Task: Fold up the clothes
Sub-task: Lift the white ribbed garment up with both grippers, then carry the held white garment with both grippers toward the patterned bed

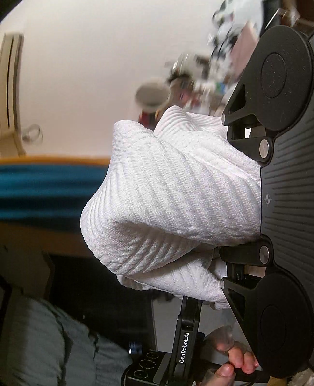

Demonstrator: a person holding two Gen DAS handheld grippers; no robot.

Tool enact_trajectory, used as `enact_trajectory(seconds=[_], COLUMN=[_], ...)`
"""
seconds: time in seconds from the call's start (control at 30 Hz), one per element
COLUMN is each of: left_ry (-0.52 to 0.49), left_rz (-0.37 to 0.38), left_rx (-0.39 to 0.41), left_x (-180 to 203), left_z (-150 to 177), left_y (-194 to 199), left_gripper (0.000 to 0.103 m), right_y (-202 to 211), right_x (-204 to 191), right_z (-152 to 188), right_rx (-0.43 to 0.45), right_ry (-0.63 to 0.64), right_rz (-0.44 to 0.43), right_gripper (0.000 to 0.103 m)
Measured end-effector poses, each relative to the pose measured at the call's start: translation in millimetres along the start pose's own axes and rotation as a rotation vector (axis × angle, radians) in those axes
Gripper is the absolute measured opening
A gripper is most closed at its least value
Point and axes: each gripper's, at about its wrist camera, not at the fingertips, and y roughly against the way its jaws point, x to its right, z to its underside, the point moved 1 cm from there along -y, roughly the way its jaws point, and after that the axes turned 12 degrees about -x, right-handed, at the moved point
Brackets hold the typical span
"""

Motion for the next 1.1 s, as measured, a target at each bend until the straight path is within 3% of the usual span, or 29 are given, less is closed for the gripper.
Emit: enact_trajectory(seconds=[0.13, 0.3, 0.53, 0.67, 0.8, 0.97, 1.1], left_ry=[-0.007, 0.007, -0.048, -0.083, -0.108, -0.146, -0.207], left_rz=[0.051, 0.144, 0.329, 0.419, 0.466, 0.503, 0.533], left_rx=[-0.061, -0.126, -0.211, -0.260, -0.300, -0.324, -0.324], left_x=[73, 126, 197, 204, 200, 198, 198], left_z=[23, 49, 68, 63, 47, 18, -24], left_y=[-62, -141, -232, -299, -377, -474, -553], left_gripper=[0.037, 0.037, 0.037, 0.037, 0.037, 0.037, 0.037], right_y=[76, 150, 230, 248, 250, 219, 180], right_x=[58, 124, 189, 216, 261, 338, 403], right_z=[54, 103, 148, 163, 173, 171, 154], right_rx=[-0.029, -0.089, -0.134, -0.143, -0.150, -0.129, -0.063], right_ry=[-0.019, -0.071, -0.149, -0.181, -0.241, -0.277, -0.288], right_rz=[0.057, 0.143, 0.330, 0.443, 0.492, 0.526, 0.556], right_gripper=[0.031, 0.031, 0.031, 0.031, 0.031, 0.031, 0.031])
